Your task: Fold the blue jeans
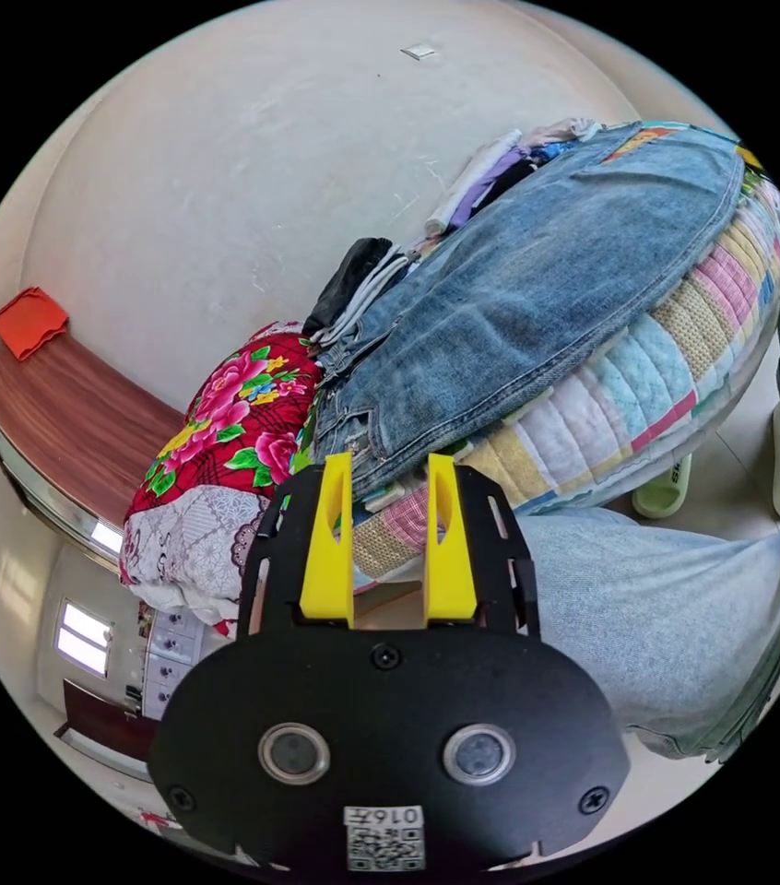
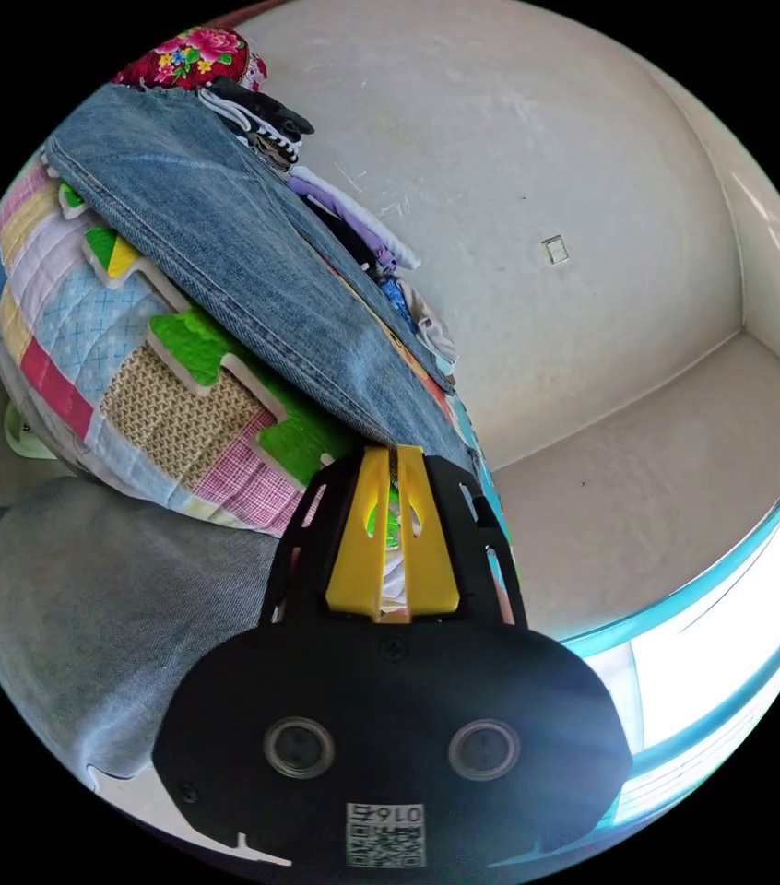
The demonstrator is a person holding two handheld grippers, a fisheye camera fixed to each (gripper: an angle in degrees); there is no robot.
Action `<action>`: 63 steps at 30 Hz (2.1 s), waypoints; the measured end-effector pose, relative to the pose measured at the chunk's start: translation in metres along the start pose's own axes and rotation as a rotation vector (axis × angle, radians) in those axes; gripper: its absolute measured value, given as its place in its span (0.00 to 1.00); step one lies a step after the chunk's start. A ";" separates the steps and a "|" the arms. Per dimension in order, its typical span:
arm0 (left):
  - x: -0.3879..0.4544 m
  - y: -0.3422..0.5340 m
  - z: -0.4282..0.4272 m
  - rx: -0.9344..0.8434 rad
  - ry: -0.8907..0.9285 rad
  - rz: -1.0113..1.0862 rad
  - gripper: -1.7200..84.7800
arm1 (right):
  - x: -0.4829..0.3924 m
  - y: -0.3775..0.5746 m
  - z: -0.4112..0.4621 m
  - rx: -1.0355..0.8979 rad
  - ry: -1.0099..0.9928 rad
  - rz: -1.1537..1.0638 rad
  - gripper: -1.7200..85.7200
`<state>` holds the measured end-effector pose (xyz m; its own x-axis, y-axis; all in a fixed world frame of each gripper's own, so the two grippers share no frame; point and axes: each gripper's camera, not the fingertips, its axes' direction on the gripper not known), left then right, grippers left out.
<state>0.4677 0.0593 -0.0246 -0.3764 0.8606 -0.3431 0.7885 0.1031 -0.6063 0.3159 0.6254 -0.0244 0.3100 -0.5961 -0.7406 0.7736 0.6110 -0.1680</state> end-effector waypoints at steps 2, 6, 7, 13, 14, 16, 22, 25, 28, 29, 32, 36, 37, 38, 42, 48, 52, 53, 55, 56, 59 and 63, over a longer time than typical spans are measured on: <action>0.008 -0.008 -0.007 0.002 -0.028 0.047 0.15 | 0.002 0.008 0.001 -0.002 0.000 0.011 0.02; 0.026 -0.028 -0.031 0.032 -0.145 0.135 0.16 | 0.011 0.019 0.003 -0.004 -0.030 0.060 0.02; 0.030 -0.030 -0.034 0.038 -0.172 0.148 0.16 | 0.013 0.022 0.003 -0.002 -0.038 0.078 0.02; 0.062 -0.049 -0.056 0.060 -0.306 0.327 0.16 | 0.020 0.036 0.006 0.005 -0.044 0.092 0.02; 0.066 -0.051 -0.057 0.056 -0.283 0.343 0.16 | 0.022 0.037 0.007 0.006 -0.047 0.094 0.02; 0.072 -0.054 -0.061 0.059 -0.278 0.365 0.15 | 0.024 0.040 0.008 0.010 -0.051 0.100 0.02; 0.088 -0.074 -0.074 0.092 -0.299 0.431 0.15 | 0.032 0.045 0.012 0.018 -0.070 0.130 0.02; 0.090 -0.086 -0.078 0.100 -0.287 0.428 0.15 | 0.034 0.043 0.014 0.019 -0.069 0.130 0.02; 0.093 -0.097 -0.081 0.125 -0.341 0.436 0.15 | 0.037 0.040 0.016 0.018 -0.077 0.141 0.02; 0.093 -0.101 -0.081 0.130 -0.362 0.430 0.15 | 0.039 0.039 0.018 0.018 -0.081 0.145 0.02; 0.091 -0.110 -0.069 0.109 -0.388 0.471 0.15 | 0.040 0.032 0.021 0.017 -0.083 0.142 0.02; 0.093 -0.108 -0.041 0.056 -0.419 0.577 0.14 | 0.042 0.021 0.025 0.014 -0.087 0.132 0.02; 0.092 -0.107 -0.036 0.040 -0.426 0.585 0.14 | 0.042 0.017 0.026 0.014 -0.088 0.131 0.02; 0.088 -0.107 -0.026 0.006 -0.432 0.587 0.14 | 0.042 0.013 0.028 0.014 -0.089 0.129 0.02; 0.066 -0.115 -0.001 -0.043 -0.359 0.525 0.12 | 0.042 -0.004 0.033 0.013 -0.093 0.119 0.03; 0.046 -0.127 0.027 -0.044 -0.334 0.601 0.05 | 0.040 -0.039 0.038 0.029 -0.038 -0.019 0.06; 0.030 -0.133 0.047 -0.046 -0.279 0.614 0.02 | 0.050 -0.065 0.050 0.029 -0.063 -0.096 0.11; 0.025 -0.135 0.055 -0.046 -0.269 0.624 0.02 | 0.050 -0.075 0.055 0.032 -0.068 -0.134 0.12; 0.017 -0.138 0.067 -0.040 -0.269 0.633 0.02 | 0.044 -0.090 0.065 0.005 -0.017 -0.242 0.10; 0.011 -0.140 0.074 -0.038 -0.266 0.638 0.02 | 0.037 -0.100 0.076 -0.052 0.025 -0.344 0.08; -0.005 -0.146 0.095 -0.030 -0.254 0.644 0.01 | 0.026 -0.126 0.092 -0.109 0.051 -0.469 0.04; -0.039 -0.156 0.124 -0.020 -0.190 0.645 0.01 | 0.038 -0.158 0.097 -0.088 0.019 -0.468 0.03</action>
<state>0.2990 -0.0517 -0.0057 0.0960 0.6504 -0.7535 0.8924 -0.3916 -0.2243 0.2590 0.4558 0.0377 -0.0718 -0.8086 -0.5839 0.7779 0.3210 -0.5403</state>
